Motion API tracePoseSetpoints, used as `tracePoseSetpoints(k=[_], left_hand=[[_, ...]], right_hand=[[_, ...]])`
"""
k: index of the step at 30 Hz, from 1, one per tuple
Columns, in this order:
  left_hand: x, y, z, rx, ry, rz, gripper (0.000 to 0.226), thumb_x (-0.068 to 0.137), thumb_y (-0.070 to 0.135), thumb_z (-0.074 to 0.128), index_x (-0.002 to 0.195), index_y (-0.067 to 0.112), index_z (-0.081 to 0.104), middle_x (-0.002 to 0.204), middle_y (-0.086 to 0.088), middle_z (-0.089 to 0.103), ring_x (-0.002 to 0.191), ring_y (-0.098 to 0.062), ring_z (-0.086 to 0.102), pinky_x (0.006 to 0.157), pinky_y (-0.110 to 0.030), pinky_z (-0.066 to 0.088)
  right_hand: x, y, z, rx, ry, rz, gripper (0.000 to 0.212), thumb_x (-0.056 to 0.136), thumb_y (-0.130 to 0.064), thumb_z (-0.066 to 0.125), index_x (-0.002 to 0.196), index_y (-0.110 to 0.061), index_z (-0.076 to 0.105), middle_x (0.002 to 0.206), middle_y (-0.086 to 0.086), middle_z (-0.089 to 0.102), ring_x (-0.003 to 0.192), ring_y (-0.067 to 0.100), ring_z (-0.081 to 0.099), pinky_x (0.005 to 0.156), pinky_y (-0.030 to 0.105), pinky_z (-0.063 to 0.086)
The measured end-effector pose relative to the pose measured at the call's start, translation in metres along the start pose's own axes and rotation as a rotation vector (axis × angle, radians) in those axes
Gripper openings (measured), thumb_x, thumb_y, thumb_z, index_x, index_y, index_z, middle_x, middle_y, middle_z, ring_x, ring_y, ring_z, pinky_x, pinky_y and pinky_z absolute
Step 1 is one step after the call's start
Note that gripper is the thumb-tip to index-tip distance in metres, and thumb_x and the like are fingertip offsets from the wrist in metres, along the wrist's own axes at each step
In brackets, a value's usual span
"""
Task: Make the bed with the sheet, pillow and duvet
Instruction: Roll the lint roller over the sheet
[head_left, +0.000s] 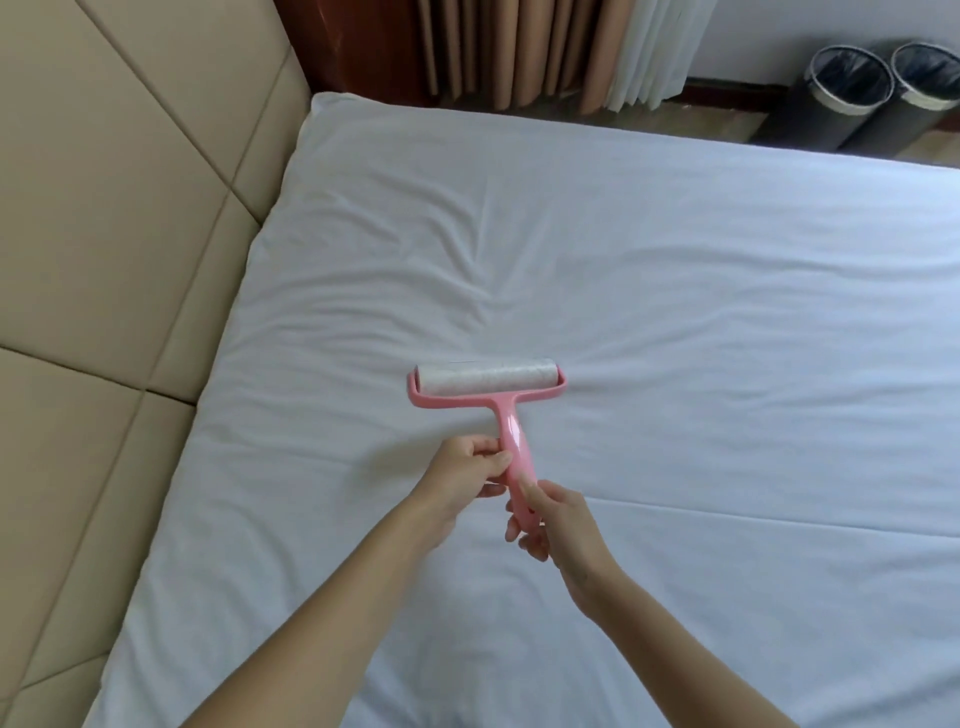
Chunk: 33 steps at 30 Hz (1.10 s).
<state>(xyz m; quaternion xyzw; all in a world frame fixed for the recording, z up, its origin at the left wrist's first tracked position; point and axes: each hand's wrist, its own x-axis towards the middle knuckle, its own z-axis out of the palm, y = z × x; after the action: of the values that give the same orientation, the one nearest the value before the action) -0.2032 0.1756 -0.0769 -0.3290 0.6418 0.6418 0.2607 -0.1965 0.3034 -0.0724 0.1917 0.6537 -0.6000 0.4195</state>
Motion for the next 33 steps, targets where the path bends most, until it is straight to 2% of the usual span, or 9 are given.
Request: tracePoseSetpoints(k=[5, 9, 15, 18, 22, 26, 27, 31, 33], left_hand=[[-0.014, -0.024, -0.026, 0.026, 0.098, -0.083, 0.018, 0.097, 0.008, 0.047, 0.104, 0.003, 0.063, 0.094, -0.009, 0.066, 0.073, -0.009, 0.061, 0.068, -0.016, 0.05], [-0.007, -0.038, -0.039, 0.023, 0.148, -0.148, 0.023, 0.098, 0.008, 0.044, 0.11, -0.001, 0.061, 0.098, -0.012, 0.065, 0.081, -0.016, 0.063, 0.07, -0.017, 0.05], [0.035, -0.017, -0.063, -0.01, 0.271, -0.092, 0.024, 0.097, 0.006, 0.043, 0.112, -0.001, 0.06, 0.096, -0.011, 0.063, 0.083, -0.02, 0.061, 0.076, -0.026, 0.05], [0.063, 0.003, -0.083, 0.003, 0.331, -0.039, 0.024, 0.096, 0.005, 0.044, 0.113, -0.001, 0.061, 0.095, -0.011, 0.063, 0.083, -0.021, 0.061, 0.072, -0.022, 0.05], [0.097, 0.026, -0.107, 0.089, 0.395, 0.012, 0.02, 0.092, 0.007, 0.05, 0.106, 0.003, 0.065, 0.1, -0.016, 0.068, 0.087, -0.026, 0.064, 0.081, -0.033, 0.052], [0.122, 0.044, -0.128, 0.136, 0.454, 0.028, 0.017, 0.091, 0.009, 0.055, 0.075, 0.011, 0.061, 0.09, -0.016, 0.067, 0.082, -0.027, 0.064, 0.084, -0.034, 0.053], [0.127, 0.046, -0.131, 0.138, 0.466, 0.031, 0.018, 0.09, 0.008, 0.055, 0.074, 0.011, 0.061, 0.088, -0.015, 0.066, 0.083, -0.027, 0.065, 0.085, -0.035, 0.053], [0.129, 0.033, -0.124, 0.134, 0.46, 0.005, 0.016, 0.088, 0.002, 0.054, 0.099, 0.004, 0.066, 0.095, -0.017, 0.068, 0.087, -0.03, 0.066, 0.088, -0.038, 0.054], [0.119, 0.016, -0.111, 0.165, 0.416, -0.018, 0.014, 0.088, 0.001, 0.053, 0.085, 0.01, 0.064, 0.093, -0.016, 0.068, 0.087, -0.03, 0.066, 0.087, -0.038, 0.054]], right_hand=[[-0.005, 0.012, 0.027, -0.082, -0.105, 0.015, 0.029, 0.099, -0.028, 0.043, 0.085, -0.008, 0.057, 0.063, 0.004, 0.057, 0.047, 0.011, 0.041, 0.046, 0.015, 0.034], [0.006, 0.023, 0.05, -0.214, -0.028, 0.035, 0.028, 0.098, -0.031, 0.042, 0.088, -0.009, 0.055, 0.068, 0.0, 0.058, 0.052, 0.01, 0.044, 0.048, 0.015, 0.036], [0.061, 0.0, 0.076, -0.287, 0.061, 0.005, 0.026, 0.095, -0.027, 0.043, 0.085, -0.007, 0.057, 0.066, 0.003, 0.06, 0.051, 0.014, 0.046, 0.054, 0.024, 0.038], [0.095, -0.023, 0.09, -0.307, 0.058, -0.05, 0.028, 0.095, -0.026, 0.041, 0.092, -0.004, 0.058, 0.067, 0.003, 0.059, 0.052, 0.015, 0.047, 0.055, 0.025, 0.039], [0.136, -0.05, 0.109, -0.305, 0.057, -0.082, 0.035, 0.096, -0.031, 0.04, 0.098, -0.002, 0.06, 0.068, 0.003, 0.058, 0.054, 0.015, 0.047, 0.058, 0.027, 0.041], [0.168, -0.069, 0.123, -0.294, 0.04, -0.105, 0.038, 0.097, -0.031, 0.041, 0.104, 0.0, 0.062, 0.067, 0.003, 0.057, 0.052, 0.015, 0.046, 0.055, 0.024, 0.041], [0.172, -0.071, 0.125, -0.283, 0.037, -0.109, 0.037, 0.097, -0.032, 0.041, 0.102, 0.0, 0.06, 0.068, 0.004, 0.057, 0.051, 0.016, 0.046, 0.054, 0.023, 0.041], [0.171, -0.05, 0.12, -0.279, 0.035, -0.081, 0.033, 0.099, -0.031, 0.038, 0.102, -0.002, 0.055, 0.072, 0.005, 0.055, 0.056, 0.016, 0.048, 0.054, 0.022, 0.041], [0.162, -0.027, 0.111, -0.287, 0.027, -0.06, 0.03, 0.099, -0.027, 0.037, 0.103, -0.002, 0.053, 0.074, 0.005, 0.054, 0.055, 0.017, 0.048, 0.054, 0.023, 0.04]])
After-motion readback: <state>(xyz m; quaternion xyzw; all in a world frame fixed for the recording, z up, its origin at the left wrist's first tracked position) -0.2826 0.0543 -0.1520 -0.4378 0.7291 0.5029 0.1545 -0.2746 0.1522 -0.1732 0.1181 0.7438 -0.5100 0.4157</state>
